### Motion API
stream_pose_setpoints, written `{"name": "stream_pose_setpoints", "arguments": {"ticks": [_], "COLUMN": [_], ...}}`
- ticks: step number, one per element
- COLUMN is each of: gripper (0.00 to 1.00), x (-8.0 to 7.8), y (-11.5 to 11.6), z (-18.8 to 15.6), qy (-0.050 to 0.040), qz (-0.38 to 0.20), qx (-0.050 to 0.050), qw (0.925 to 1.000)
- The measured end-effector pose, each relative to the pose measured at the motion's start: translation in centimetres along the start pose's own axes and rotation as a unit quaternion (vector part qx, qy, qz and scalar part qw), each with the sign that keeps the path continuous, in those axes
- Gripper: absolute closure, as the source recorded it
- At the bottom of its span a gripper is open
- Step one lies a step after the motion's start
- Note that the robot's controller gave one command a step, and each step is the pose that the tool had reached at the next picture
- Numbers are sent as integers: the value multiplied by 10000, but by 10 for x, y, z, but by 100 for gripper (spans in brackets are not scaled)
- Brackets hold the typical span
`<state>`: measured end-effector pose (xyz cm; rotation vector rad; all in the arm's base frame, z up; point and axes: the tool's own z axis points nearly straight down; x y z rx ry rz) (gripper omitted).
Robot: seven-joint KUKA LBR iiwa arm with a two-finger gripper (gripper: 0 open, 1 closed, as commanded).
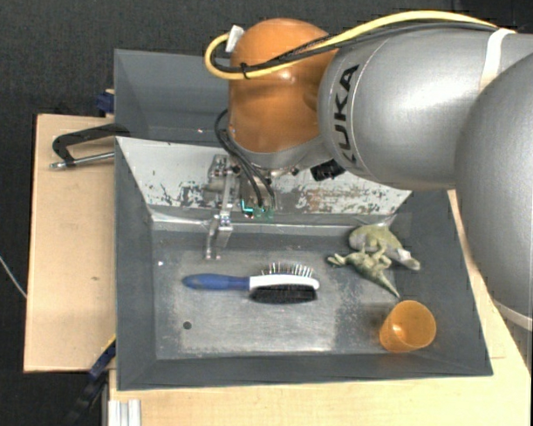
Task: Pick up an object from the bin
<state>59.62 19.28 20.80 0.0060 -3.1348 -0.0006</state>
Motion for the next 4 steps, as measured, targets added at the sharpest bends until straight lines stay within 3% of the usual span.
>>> {"name": "stream_pose_setpoints", "arguments": {"ticks": [1, 2, 3, 4], "gripper": [0, 0, 100, 100], "x": [66, 3, 2, 7], "y": [4, -40, -40, -31], "z": [1, 137, 135, -9], "qy": [-17, -43, -65, -101], "qz": [-529, -1837, -1845, -2000], "qx": [3, -15, -2, -4], "qw": [9986, 9830, 9828, 9797]}}
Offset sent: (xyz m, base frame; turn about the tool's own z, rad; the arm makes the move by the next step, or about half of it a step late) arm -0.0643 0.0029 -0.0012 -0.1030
